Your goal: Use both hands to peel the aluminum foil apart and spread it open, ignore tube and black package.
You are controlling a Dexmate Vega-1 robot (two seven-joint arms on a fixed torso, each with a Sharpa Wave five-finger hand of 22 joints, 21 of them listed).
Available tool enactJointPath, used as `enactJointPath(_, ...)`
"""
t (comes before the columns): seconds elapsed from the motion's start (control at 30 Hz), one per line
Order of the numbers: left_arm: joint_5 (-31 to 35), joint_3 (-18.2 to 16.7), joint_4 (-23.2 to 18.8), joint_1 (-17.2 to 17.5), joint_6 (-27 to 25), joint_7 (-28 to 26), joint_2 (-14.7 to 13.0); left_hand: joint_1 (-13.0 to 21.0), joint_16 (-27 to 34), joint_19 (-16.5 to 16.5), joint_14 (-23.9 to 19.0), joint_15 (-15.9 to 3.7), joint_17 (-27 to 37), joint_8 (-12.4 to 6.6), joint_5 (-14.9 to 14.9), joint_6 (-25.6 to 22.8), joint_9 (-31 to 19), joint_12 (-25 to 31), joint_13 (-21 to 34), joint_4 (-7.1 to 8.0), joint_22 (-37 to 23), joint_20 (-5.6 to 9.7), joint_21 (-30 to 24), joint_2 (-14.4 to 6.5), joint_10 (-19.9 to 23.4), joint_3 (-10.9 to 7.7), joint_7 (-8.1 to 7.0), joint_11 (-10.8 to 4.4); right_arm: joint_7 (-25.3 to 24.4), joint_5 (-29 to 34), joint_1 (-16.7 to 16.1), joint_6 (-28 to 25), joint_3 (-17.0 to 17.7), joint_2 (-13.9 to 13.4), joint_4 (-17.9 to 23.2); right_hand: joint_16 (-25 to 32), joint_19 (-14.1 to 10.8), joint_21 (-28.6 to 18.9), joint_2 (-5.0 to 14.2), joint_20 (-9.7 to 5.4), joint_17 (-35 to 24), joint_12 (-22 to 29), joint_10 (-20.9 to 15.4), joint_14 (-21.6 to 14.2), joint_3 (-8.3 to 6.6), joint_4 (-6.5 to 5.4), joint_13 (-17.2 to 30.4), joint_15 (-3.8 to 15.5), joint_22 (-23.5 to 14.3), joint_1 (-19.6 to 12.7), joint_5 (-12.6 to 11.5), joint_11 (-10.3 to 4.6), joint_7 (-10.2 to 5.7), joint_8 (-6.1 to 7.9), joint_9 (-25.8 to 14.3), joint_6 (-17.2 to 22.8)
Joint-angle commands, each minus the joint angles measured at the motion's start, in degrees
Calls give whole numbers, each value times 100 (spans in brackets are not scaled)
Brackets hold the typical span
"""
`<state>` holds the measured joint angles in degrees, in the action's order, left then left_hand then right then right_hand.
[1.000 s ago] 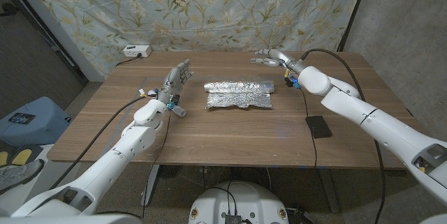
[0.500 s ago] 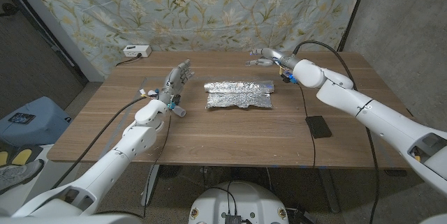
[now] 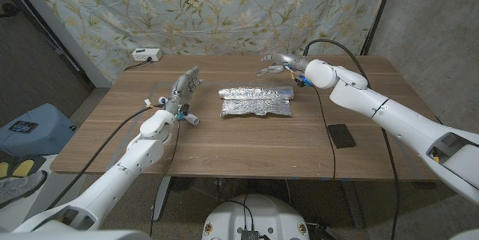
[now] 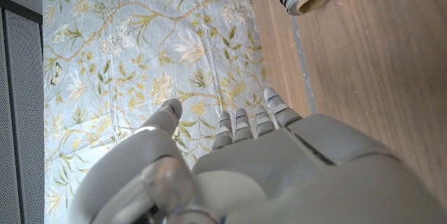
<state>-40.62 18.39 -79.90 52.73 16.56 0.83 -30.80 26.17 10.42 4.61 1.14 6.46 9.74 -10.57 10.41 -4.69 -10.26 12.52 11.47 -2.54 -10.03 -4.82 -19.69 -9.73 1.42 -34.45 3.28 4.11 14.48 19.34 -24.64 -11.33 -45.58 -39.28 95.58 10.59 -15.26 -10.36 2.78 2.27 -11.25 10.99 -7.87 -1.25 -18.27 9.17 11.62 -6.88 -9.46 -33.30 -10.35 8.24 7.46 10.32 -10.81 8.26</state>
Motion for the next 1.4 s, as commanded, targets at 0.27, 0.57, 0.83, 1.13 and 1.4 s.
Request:
enactJointPath(0.27, -57, -119, -87, 155, 79, 7, -94, 19, -2, 4, 4, 63, 25, 9, 23, 38, -18, -22, 4, -25, -7, -61, 42, -20, -31, 28, -10, 37, 590, 532, 273, -602, -375, 172, 176, 22, 69, 1, -15, 70, -12, 35, -15, 57, -24, 64, 20, -87, -28, -210, -23, 68, 58, 23, -18, -90)
enactJointPath(0.57, -92, -132, -165, 180, 22, -19, -107, 16, 1, 0, 6, 65, 25, 6, 24, 39, -18, -20, 3, -31, -7, -63, 60, -27, -23, 38, -5, 40, 502, 753, 254, -759, -466, 229, 205, 87, 17, -49, -57, 217, -10, 113, -152, -59, -61, 92, 50, -145, -34, -410, -43, 66, 131, 131, -28, 76)
enactJointPath(0.83, -91, -119, -139, 159, 30, 1, -90, 15, 6, 7, 0, 65, 25, 0, 25, 28, -17, -16, 2, -38, -8, -63, 74, -35, -13, 47, -3, 40, 595, 1115, 359, -964, -677, 327, 127, 129, -46, -75, -125, 272, -16, 185, -295, -157, -95, 124, 92, -136, -35, -611, -71, 93, 221, 172, -45, 119)
enactJointPath(1.13, -108, -120, -105, 160, 35, 22, -81, 16, 8, 16, 0, 68, 24, -3, 27, 25, -17, -14, 1, -48, -9, -69, 88, -44, -6, 53, -5, 40, 633, 1416, 419, -1111, -857, 481, 81, 193, -123, -98, -213, 359, -32, 256, -430, -323, -109, 111, 151, -128, -37, -788, -99, 126, 256, 235, -64, 247)
enactJointPath(1.4, -106, -117, -119, 174, 26, 24, -92, 19, 13, 23, -8, 71, 24, -12, 29, 2, -17, -12, 1, -54, -9, -66, 102, -54, 3, 57, 0, 55, 711, 1645, 426, -1369, -979, 604, 90, 248, -173, -106, -241, 387, -48, 331, -589, -474, -136, 102, 201, -100, -38, -936, -122, 123, 259, 284, -74, 374)
